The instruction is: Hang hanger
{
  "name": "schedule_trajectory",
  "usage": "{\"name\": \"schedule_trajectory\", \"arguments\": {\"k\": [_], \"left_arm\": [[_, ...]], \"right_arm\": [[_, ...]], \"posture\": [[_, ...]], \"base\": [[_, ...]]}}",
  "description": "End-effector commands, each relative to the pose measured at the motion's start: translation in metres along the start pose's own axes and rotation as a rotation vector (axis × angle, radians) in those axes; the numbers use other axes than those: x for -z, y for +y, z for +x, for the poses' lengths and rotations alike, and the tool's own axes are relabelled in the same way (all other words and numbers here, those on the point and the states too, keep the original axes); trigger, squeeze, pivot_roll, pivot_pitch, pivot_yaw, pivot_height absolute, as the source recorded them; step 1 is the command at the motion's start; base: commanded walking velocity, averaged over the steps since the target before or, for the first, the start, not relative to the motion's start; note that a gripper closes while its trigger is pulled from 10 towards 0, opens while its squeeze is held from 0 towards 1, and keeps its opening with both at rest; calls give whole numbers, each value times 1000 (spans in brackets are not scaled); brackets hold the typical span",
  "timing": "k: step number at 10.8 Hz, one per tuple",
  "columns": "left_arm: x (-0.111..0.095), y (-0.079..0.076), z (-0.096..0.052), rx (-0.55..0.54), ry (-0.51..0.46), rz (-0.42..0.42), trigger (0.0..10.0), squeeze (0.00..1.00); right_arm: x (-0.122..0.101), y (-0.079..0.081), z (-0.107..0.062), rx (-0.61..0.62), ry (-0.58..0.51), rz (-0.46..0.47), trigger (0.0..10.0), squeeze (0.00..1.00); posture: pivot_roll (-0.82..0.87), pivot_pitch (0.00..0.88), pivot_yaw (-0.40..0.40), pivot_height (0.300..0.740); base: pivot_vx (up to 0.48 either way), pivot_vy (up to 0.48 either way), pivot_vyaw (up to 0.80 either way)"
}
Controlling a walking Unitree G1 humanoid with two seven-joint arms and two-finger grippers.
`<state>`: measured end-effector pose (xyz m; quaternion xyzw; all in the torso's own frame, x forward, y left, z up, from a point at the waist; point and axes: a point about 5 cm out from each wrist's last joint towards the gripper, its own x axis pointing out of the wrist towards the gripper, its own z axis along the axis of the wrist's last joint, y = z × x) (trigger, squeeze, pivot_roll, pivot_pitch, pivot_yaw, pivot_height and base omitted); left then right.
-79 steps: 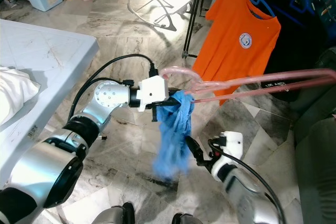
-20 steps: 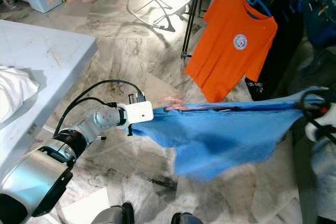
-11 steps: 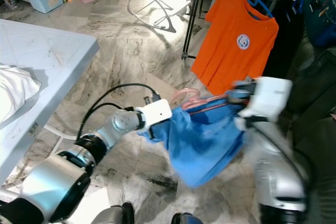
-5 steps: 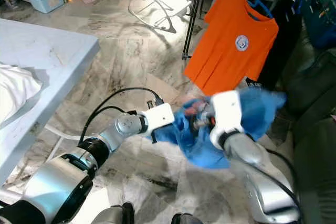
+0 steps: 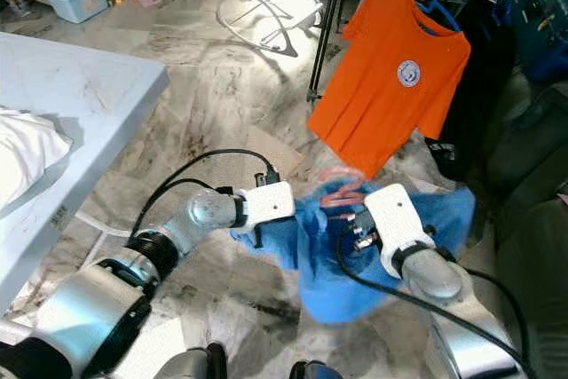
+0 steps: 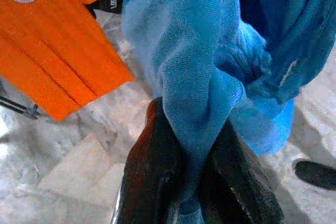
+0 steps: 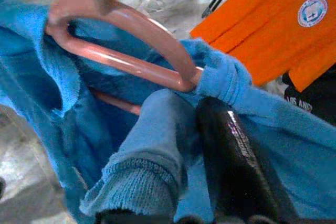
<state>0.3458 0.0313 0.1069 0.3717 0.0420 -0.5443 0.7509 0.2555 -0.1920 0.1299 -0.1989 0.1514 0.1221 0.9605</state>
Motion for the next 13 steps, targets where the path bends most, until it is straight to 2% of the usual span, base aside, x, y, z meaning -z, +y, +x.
{"name": "schedule_trajectory", "arguments": {"k": [1, 4, 6, 7, 8, 10, 12, 13], "left_arm": [[-6, -2, 2, 31, -32, 42, 0, 0], [-3, 0, -1, 31, -10, 47, 0, 0], [1, 0, -2, 21, 15, 51, 0, 0], [2, 1, -2, 12, 22, 51, 0, 0], [4, 1, -2, -4, 34, 55, 0, 0], [5, 1, -3, 0, 43, 60, 0, 0], [4, 1, -3, 7, 41, 78, 0, 0], [2, 0, -5, 44, 25, 136, 0, 0]], "right_arm": [[-3, 0, -2, -7, -24, -29, 10000, 1000], [-30, -17, -10, 38, -191, -11, 10000, 1000], [-37, -25, -23, -45, -226, 10, 10000, 1000], [-38, -23, -29, -107, -252, 42, 10000, 1000], [-37, -20, -37, -178, -260, 28, 10000, 1000], [-34, -20, -54, -296, -232, 3, 10000, 1000], [-29, -25, -61, -333, -198, -28, 10000, 1000], [-12, -39, -69, -349, -65, -161, 10000, 1000]], "posture": [[19, 133, -67, 740], [17, 133, -68, 740], [12, 133, -67, 740], [12, 133, -68, 740], [12, 134, -67, 740], [10, 136, -67, 740], [10, 137, -66, 740], [8, 140, -64, 740]], "base": [[0, 0, 0], [0, 0, 0], [0, 0, 0], [0, 0, 0], [0, 0, 0], [0, 0, 0], [0, 0, 0], [0, 0, 0]]}}
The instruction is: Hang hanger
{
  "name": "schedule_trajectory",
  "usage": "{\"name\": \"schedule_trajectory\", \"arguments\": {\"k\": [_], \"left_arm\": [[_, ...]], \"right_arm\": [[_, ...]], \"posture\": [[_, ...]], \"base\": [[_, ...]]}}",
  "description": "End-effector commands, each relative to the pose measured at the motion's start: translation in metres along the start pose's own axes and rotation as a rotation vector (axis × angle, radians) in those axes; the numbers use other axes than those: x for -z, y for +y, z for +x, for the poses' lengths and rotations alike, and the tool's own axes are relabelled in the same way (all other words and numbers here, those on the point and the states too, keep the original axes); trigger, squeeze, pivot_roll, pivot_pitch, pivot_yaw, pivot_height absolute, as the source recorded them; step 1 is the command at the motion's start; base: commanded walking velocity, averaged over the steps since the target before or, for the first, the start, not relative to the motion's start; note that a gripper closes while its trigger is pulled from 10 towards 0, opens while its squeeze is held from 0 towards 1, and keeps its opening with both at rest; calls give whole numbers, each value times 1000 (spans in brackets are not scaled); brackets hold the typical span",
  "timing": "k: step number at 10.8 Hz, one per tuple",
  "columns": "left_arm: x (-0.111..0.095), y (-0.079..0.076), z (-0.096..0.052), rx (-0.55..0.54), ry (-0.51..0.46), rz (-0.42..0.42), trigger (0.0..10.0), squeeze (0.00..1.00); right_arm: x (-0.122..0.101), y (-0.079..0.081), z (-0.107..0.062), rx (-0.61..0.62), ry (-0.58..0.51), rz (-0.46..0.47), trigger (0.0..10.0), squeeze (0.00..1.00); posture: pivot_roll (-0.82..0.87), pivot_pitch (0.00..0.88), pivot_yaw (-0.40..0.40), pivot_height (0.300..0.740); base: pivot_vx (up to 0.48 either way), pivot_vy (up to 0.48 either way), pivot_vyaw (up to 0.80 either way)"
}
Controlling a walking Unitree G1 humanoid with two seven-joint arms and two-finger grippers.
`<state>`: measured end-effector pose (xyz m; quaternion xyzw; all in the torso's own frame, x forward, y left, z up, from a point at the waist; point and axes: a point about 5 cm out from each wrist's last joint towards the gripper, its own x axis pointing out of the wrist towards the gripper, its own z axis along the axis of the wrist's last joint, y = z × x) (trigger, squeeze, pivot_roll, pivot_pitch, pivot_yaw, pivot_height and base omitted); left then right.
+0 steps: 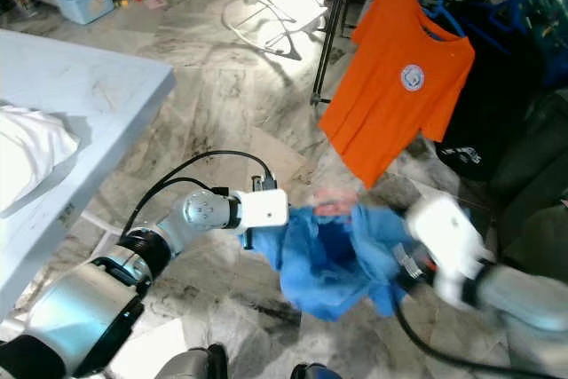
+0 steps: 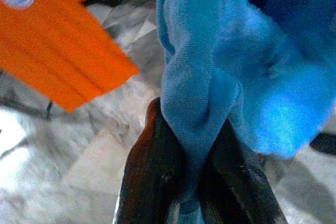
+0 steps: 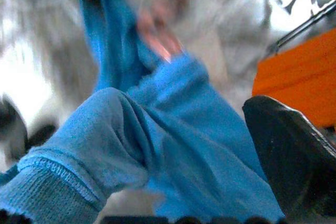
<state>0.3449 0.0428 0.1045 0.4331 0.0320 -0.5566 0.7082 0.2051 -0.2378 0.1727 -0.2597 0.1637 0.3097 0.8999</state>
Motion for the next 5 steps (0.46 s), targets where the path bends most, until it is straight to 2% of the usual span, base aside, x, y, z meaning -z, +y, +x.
{"name": "schedule_trajectory", "arguments": {"k": [1, 2, 3, 4, 5], "left_arm": [[-5, -2, 0, 41, -26, 70, 0, 0], [-3, -3, -1, 47, -17, 82, 0, 0], [-1, -3, -2, 46, -11, 88, 0, 0], [-3, -4, -2, 61, -33, 79, 0, 0], [-5, -7, -2, 94, -60, 87, 0, 0]], "right_arm": [[3, -5, -5, -7, 27, -39, 10000, 1000], [1, -7, -3, 0, 3, -31, 10000, 1000], [-2, -15, 3, 81, -56, -26, 10000, 1000], [4, -30, 10, 224, -68, 3, 10000, 1000], [17, -40, 16, 316, -32, 97, 10000, 1000]], "posture": [[9, 142, -65, 740], [9, 142, -65, 740], [15, 145, -67, 740], [19, 147, -67, 740], [22, 149, -66, 740]], "base": [[0, 0, 0], [0, 0, 0], [0, 0, 0], [0, 0, 0], [0, 0, 0]]}}
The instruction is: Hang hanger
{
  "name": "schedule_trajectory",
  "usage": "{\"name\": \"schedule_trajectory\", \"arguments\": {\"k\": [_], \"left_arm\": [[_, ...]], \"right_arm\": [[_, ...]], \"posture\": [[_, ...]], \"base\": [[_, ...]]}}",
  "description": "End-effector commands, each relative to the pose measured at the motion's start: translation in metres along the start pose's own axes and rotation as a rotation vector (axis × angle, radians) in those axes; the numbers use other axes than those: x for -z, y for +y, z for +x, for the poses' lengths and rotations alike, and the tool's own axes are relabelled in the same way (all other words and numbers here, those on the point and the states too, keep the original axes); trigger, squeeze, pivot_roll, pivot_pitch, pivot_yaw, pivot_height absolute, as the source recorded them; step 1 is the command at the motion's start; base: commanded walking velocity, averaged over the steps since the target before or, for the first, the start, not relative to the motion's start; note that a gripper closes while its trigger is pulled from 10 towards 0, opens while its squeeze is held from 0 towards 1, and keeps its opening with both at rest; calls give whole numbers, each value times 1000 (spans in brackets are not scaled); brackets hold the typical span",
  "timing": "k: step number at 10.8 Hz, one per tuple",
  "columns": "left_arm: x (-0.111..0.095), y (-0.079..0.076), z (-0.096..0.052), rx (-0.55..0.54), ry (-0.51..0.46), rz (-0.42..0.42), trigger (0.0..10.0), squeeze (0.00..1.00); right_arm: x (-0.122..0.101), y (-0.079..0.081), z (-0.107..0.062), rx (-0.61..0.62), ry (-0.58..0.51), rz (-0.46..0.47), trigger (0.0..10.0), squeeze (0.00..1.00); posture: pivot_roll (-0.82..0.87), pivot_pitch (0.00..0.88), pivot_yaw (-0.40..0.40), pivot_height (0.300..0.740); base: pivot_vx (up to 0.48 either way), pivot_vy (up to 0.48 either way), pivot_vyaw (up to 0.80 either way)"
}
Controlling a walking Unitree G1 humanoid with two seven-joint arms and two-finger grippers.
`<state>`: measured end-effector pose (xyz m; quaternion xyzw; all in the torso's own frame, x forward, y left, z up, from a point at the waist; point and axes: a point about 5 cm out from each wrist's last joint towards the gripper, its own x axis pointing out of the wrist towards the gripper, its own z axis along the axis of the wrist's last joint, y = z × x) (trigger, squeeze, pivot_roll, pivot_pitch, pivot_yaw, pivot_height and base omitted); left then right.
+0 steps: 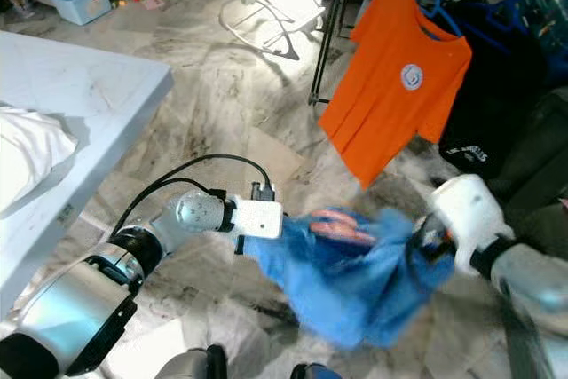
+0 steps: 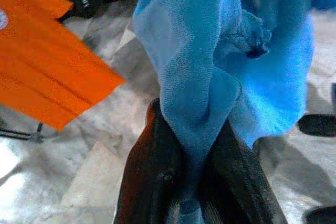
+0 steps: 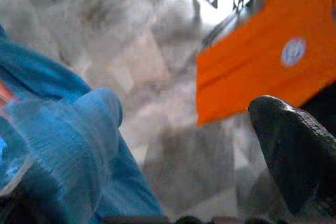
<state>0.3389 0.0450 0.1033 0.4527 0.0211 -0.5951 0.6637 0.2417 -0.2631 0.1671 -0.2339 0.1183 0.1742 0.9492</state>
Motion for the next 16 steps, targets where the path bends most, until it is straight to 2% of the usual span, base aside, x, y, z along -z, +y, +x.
{"name": "schedule_trajectory", "arguments": {"k": [1, 2, 3, 5, 6, 7, 8, 9, 10, 11, 12, 13, 14, 15, 16], "left_arm": [[-5, -2, 2, 7, -36, 11, 0, 0], [-4, -2, 3, 7, -33, 12, 0, 0], [-5, -2, 3, 7, -33, 12, 0, 0], [-9, -3, 3, 33, -62, 21, 0, 0], [-10, -4, 4, 49, -75, 19, 0, 0], [-11, -6, 5, 62, -79, 22, 0, 0], [-11, -8, 6, 73, -81, 25, 0, 0], [-11, -8, 7, 77, -83, 26, 0, 0], [-11, -9, 7, 78, -79, 26, 0, 0], [-12, -8, 7, 79, -80, 24, 0, 0], [-12, -9, 7, 79, -79, 24, 0, 0], [-12, -9, 7, 80, -78, 24, 0, 0], [-11, -8, 7, 78, -71, 23, 0, 0], [-11, -8, 7, 75, -68, 22, 0, 0], [-10, -7, 7, 70, -60, 21, 0, 0]], "right_arm": [[13, -2, 0, 26, 85, 28, 10000, 1000], [15, -4, 2, 54, 91, 44, 10000, 1000], [13, -6, 4, 78, 48, 104, 10000, 1000], [19, -5, 5, 133, 51, 133, 10000, 1000], [17, 12, 8, 3, 43, 251, 10000, 1000], [26, 25, 6, -84, 143, 228, 10000, 1000], [33, 9, 11, 95, 193, 291, 10000, 1000], [13, -1, 21, 204, 21, 662, 10000, 1000], [9, 14, 21, 93, 20, 660, 10000, 1000], [7, 25, 20, 19, 30, 757, 10000, 1000], [7, 27, 16, -23, 27, 720, 10000, 1000], [12, 32, 11, -72, 71, 616, 10000, 1000], [33, 41, -7, -155, 269, 240, 10000, 1000], [36, 36, -12, -136, 306, 140, 10000, 929], [32, 27, -15, -108, 295, 72, 10000, 329]], "posture": [[22, 150, -66, 740], [20, 150, -66, 740], [20, 151, -66, 740], [19, 151, -62, 740], [18, 152, -60, 740], [16, 152, -60, 740], [16, 153, -60, 740], [15, 151, -61, 740], [14, 149, -61, 740], [15, 150, -62, 740], [13, 151, -60, 740], [12, 153, -61, 740], [12, 154, -58, 740], [14, 155, -57, 740], [13, 155, -57, 740]], "base": [[0, 0, 0], [0, 0, 0], [0, 0, 0], [0, 0, 0], [0, 0, 0], [0, 0, 0], [0, 0, 0], [0, 0, 0], [0, 0, 0], [0, 0, 0], [0, 0, 0], [0, 0, 0], [0, 0, 0], [0, 0, 0], [0, 0, 0]]}}
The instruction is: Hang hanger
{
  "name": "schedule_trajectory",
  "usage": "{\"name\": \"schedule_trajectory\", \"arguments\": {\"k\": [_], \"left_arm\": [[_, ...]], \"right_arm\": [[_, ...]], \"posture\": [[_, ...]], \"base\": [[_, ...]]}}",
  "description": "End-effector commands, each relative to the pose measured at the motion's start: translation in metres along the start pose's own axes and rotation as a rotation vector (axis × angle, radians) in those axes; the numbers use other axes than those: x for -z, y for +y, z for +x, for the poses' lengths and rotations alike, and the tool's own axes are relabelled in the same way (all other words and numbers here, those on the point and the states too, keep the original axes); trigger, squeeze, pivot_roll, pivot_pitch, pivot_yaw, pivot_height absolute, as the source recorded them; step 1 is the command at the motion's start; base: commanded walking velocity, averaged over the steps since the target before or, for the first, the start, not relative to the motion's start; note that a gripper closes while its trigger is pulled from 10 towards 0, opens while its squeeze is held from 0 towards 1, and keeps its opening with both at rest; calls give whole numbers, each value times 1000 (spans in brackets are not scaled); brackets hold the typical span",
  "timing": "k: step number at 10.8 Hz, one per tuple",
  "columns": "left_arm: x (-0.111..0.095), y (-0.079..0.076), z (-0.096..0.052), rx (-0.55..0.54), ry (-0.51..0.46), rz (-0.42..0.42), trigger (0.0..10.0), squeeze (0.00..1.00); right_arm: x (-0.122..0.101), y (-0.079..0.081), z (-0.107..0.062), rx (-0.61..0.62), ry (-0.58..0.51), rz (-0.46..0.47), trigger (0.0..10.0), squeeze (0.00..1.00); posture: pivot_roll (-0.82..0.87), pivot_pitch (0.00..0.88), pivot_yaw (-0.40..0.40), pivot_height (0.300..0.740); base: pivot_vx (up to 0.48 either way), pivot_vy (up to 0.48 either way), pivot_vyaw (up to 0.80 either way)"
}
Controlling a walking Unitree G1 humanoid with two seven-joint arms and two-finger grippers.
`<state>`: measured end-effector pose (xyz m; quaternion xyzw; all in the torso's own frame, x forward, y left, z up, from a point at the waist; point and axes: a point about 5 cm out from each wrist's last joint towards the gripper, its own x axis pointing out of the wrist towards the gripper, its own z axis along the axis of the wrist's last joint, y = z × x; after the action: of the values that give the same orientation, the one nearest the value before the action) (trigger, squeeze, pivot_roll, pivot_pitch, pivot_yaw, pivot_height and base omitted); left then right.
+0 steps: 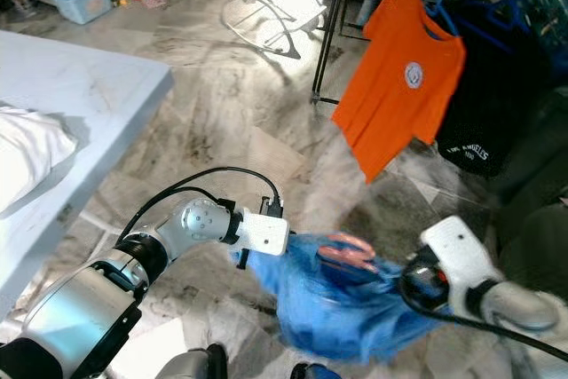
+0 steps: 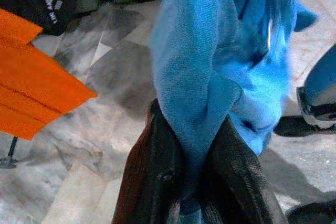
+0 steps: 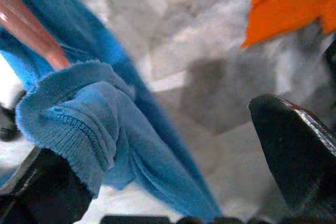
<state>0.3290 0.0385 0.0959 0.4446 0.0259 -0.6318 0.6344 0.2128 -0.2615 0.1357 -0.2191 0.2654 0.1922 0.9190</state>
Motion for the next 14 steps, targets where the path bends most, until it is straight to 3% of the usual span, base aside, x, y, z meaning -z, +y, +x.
{"name": "schedule_trajectory", "arguments": {"k": [1, 3, 5, 7, 9, 10, 11, 12, 14], "left_arm": [[-4, 5, 0, -22, -16, 9, 0, 0], [-5, 6, 1, -29, -10, 9, 0, 0], [-5, 7, 1, -42, -7, 3, 0, 0], [-5, 9, 1, -74, -13, -21, 0, 0], [-6, 26, -2, -238, 14, -72, 0, 0], [-6, 38, -7, -324, 35, -79, 0, 0], [-7, 47, -11, -397, 53, -82, 0, 0], [-7, 49, -12, -419, 58, -93, 0, 0], [-7, 52, -12, -450, 67, -97, 0, 0]], "right_arm": [[-8, 1, -8, -33, -50, -50, 10000, 0], [-10, -1, -12, -38, -78, -105, 10000, 0], [-22, -3, -11, -4, -188, -102, 10000, 0], [-35, -4, -7, 32, -370, 64, 10000, 0], [-25, -1, -3, 25, -315, 47, 10000, 0], [-9, -11, 0, 114, -197, 15, 10000, 0], [-2, -7, 1, 94, -155, 20, 10000, 0], [-1, -1, 1, 54, -164, 38, 10000, 0], [16, 6, 9, 50, -83, 36, 10000, 0]], "posture": [[10, 156, -53, 740], [5, 157, -51, 740], [4, 157, -52, 740], [10, 155, -52, 740], [9, 156, -50, 740], [8, 156, -47, 740], [10, 156, -47, 740], [8, 155, -47, 740], [11, 155, -47, 740]], "base": [[0, 0, 0], [0, 0, 0], [0, 0, 0], [0, 0, 0], [0, 0, 0], [0, 0, 0], [0, 0, 0], [0, 0, 0], [0, 0, 0]]}}
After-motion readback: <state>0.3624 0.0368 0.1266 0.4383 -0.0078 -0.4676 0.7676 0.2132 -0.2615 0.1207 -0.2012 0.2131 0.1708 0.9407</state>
